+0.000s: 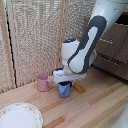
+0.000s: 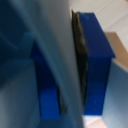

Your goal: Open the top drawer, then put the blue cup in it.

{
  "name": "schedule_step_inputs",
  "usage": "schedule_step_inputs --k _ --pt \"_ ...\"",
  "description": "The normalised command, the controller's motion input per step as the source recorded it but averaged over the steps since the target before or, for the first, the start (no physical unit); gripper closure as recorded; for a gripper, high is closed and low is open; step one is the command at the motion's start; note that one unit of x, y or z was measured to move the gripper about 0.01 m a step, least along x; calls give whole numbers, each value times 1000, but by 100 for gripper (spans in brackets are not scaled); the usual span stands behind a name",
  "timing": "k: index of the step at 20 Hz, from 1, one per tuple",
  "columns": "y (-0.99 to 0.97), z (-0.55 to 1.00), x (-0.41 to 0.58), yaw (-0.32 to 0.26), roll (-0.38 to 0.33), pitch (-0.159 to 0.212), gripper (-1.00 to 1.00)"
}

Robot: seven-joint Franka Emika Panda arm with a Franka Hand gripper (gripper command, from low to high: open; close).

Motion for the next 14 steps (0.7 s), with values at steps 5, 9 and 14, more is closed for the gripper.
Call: schedule_step_inputs --k 5,9,14 --pt "0 917 57 -225 43 37 100" --pt "0 936 289 -198 5 63 100" --pt "77 903 502 -192 -64 44 100"
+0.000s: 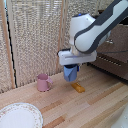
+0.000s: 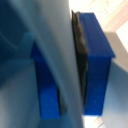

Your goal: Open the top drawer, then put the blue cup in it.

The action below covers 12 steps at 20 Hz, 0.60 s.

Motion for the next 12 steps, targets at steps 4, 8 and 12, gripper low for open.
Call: schedule_step_inputs --k 4,8,12 --pt "105 919 611 -155 -86 39 100" --pt "79 940 622 -148 -63 50 100" --pt "31 936 581 -170 -111 39 100"
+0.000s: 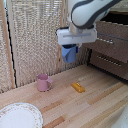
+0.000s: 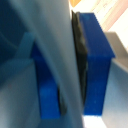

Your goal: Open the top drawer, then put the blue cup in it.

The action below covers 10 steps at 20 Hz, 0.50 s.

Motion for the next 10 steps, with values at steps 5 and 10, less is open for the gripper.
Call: schedule_step_inputs --k 5,10 --pt "-118 961 398 -229 -98 36 100" --pt "-375 1000 280 -213 -10 47 100"
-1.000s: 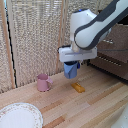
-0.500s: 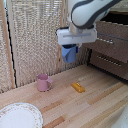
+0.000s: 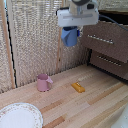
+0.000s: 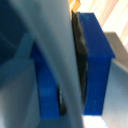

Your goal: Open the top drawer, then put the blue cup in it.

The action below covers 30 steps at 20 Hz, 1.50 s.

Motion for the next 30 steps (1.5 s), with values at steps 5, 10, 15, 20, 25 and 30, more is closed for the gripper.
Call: schedule_step_inputs --k 5,10,15,20,25,30 --pt "-477 1000 234 -204 0 74 100" --pt "-511 1000 135 -200 20 74 100" --pt "-682 1000 154 -141 36 49 100" --pt "-824 979 158 -66 75 0 100" --pt "-899 835 21 -30 107 6 100" --pt "-856 430 0 -46 110 0 100"
